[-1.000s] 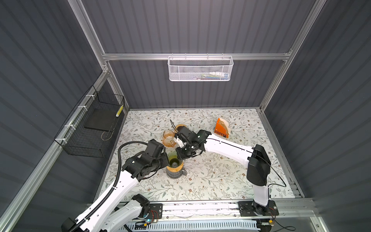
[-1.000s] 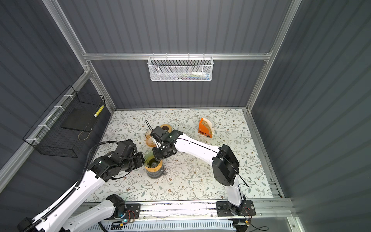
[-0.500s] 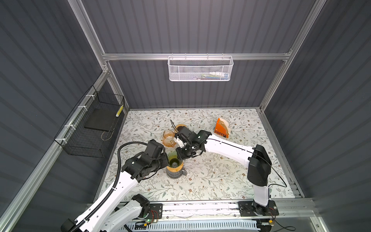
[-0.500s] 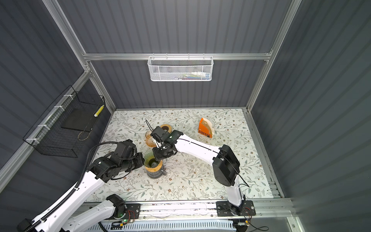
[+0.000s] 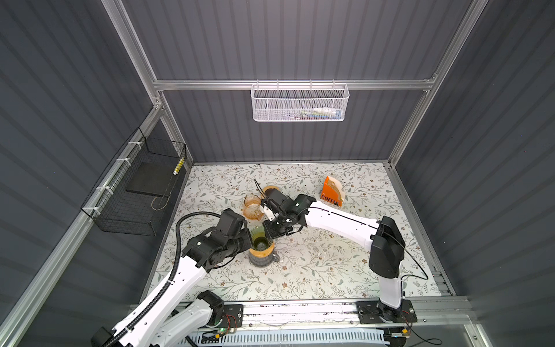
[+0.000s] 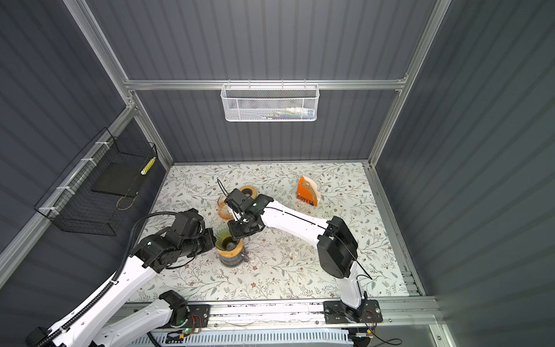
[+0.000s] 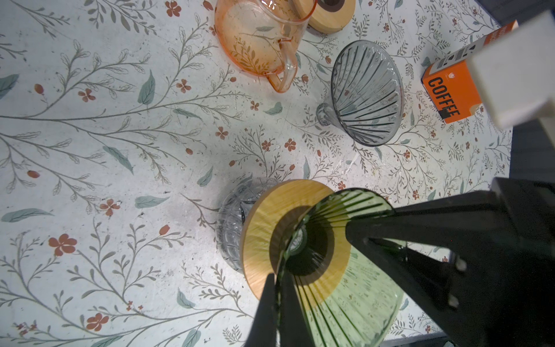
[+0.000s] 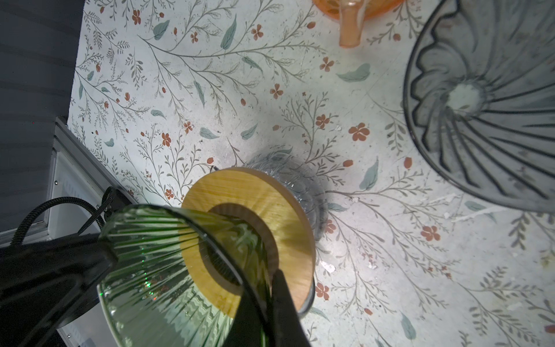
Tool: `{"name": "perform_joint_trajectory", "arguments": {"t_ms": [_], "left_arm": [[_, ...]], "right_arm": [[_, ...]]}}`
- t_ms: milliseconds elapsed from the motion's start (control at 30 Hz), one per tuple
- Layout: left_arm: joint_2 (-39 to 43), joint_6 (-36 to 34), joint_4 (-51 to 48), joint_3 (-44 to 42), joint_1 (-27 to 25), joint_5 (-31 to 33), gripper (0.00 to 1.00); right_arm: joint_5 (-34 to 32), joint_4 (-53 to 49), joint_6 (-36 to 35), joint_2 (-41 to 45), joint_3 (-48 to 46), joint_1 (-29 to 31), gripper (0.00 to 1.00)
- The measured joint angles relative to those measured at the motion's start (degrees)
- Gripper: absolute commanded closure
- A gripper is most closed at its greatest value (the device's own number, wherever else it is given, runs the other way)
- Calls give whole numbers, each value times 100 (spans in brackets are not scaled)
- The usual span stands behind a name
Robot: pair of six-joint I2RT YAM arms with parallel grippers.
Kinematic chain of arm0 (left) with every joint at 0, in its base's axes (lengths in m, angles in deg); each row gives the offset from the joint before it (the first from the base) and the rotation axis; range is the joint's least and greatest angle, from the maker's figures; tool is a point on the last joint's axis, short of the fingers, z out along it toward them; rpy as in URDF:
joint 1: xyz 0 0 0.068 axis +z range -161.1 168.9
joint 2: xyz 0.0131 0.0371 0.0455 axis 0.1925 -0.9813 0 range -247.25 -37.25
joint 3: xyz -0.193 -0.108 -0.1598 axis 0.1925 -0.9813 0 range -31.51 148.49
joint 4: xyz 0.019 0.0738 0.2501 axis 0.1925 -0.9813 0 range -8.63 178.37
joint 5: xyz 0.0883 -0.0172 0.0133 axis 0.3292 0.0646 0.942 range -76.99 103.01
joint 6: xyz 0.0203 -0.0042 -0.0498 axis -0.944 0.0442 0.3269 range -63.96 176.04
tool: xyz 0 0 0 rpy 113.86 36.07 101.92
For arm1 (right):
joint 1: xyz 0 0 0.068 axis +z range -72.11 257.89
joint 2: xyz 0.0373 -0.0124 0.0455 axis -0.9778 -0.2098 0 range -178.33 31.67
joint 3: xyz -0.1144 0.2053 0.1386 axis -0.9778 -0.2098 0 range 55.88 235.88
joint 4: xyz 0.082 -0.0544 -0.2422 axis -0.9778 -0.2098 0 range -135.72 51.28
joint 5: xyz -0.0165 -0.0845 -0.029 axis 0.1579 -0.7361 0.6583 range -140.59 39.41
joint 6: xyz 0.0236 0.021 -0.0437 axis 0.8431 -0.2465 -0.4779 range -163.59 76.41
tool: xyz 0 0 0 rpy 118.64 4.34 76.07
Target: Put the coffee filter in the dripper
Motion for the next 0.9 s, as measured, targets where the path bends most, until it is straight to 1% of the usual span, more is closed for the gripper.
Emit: {"name": "perform_joint_trajectory", "arguments": {"t_ms": [200,500,900], "left_arm": [[-20,-2,-39,28,0,20,100],[-37,42,-87,48,11,170,100],[-35,61,-83,48,11,173,100]], "right_arm": [[2,-160,-33,-90,170,2,100],[20,-525,-195,-396,684,2,100],[20,-555,-199,-404,706,2,100]]}}
